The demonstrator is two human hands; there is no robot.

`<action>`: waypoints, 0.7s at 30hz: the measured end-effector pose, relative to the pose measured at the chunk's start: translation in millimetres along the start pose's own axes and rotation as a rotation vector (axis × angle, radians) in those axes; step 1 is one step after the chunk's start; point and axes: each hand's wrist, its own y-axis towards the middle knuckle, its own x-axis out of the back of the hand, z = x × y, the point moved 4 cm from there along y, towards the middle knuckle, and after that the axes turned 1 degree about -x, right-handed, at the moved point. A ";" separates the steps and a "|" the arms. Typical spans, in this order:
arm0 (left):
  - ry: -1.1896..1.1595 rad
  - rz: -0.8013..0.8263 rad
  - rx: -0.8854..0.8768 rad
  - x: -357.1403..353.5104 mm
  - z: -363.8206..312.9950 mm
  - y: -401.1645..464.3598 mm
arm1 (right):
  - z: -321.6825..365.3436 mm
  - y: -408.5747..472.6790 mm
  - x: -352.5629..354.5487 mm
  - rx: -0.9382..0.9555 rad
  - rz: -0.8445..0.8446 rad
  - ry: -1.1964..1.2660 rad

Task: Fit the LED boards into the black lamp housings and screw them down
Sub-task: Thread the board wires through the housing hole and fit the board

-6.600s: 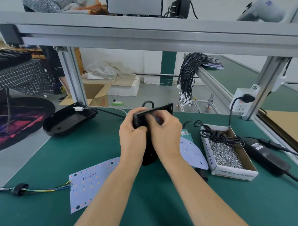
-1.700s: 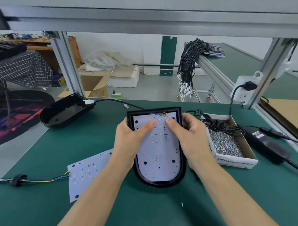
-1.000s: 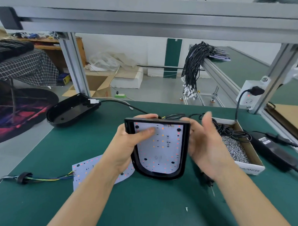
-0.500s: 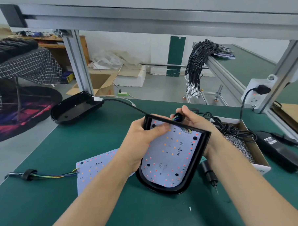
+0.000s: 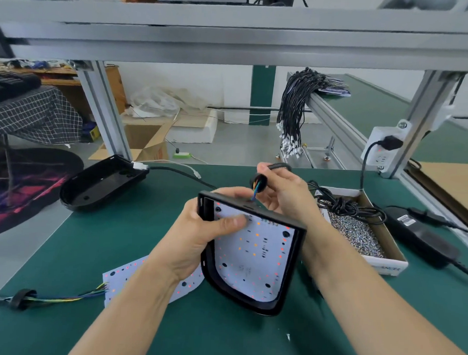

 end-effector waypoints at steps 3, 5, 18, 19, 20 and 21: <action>0.028 -0.043 0.060 5.2 1.0 3.7 | -4.6 -2.7 2.0 -0.026 -0.002 0.102; 0.029 -0.057 0.091 7.4 1.8 4.9 | -3.1 -4.2 5.2 -0.018 -0.016 0.091; 0.123 0.215 -0.013 -3.5 -8.1 6.8 | -7.7 -22.8 12.9 -0.078 0.077 -0.037; 0.124 0.188 -0.005 -1.3 -6.7 7.9 | -7.3 -23.8 11.5 -0.088 0.085 -0.015; 0.117 0.169 0.005 0.9 -5.1 8.6 | -6.5 -25.5 9.9 -0.093 0.092 -0.012; 0.103 0.165 0.016 2.2 -3.9 9.0 | -5.7 -26.8 8.2 -0.090 0.101 -0.015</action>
